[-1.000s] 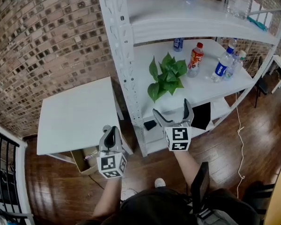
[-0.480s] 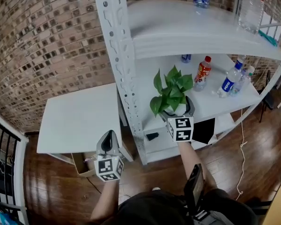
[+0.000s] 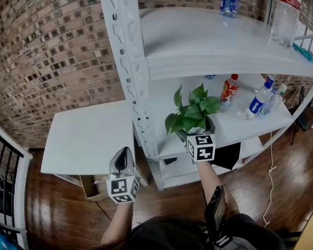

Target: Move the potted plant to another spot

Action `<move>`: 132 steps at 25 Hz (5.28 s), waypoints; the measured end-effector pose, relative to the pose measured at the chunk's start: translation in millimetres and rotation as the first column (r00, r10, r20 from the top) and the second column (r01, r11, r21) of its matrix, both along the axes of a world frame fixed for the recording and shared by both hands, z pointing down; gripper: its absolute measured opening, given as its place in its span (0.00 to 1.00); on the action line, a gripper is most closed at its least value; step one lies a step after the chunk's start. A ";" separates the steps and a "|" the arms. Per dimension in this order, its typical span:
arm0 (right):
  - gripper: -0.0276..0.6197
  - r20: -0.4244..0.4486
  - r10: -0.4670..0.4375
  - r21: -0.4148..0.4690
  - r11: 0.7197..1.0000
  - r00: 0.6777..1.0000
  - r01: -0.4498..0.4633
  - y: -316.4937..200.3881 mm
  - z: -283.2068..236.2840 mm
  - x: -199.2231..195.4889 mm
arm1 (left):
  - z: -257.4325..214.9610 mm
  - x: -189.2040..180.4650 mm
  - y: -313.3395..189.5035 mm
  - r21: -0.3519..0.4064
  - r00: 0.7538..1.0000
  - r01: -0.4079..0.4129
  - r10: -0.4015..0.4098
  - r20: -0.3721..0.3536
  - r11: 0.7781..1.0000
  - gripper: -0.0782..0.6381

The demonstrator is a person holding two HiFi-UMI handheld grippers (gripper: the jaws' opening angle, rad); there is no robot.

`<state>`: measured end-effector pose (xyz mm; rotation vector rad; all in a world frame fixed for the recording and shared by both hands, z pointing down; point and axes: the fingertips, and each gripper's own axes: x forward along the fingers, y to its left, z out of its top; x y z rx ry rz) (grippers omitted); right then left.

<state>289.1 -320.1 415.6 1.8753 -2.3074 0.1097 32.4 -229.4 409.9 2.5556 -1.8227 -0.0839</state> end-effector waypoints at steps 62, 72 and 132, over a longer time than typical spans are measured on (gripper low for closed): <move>0.74 -0.009 -0.064 0.129 0.990 0.998 0.065 152.5 35.7 -309.5 | 53.8 -222.7 47.0 -0.099 0.999 -0.025 0.021 -0.047 0.995 0.13; 0.74 0.018 -0.105 0.126 0.987 0.994 0.102 56.9 120.4 -395.4 | 91.8 -332.7 16.3 -0.129 0.992 0.129 -0.126 0.028 0.983 0.13; 0.05 -0.043 -0.159 0.083 0.983 0.986 0.162 114.1 93.7 -383.2 | 88.4 -260.1 39.1 -0.095 1.000 -0.014 0.012 -0.024 0.995 0.13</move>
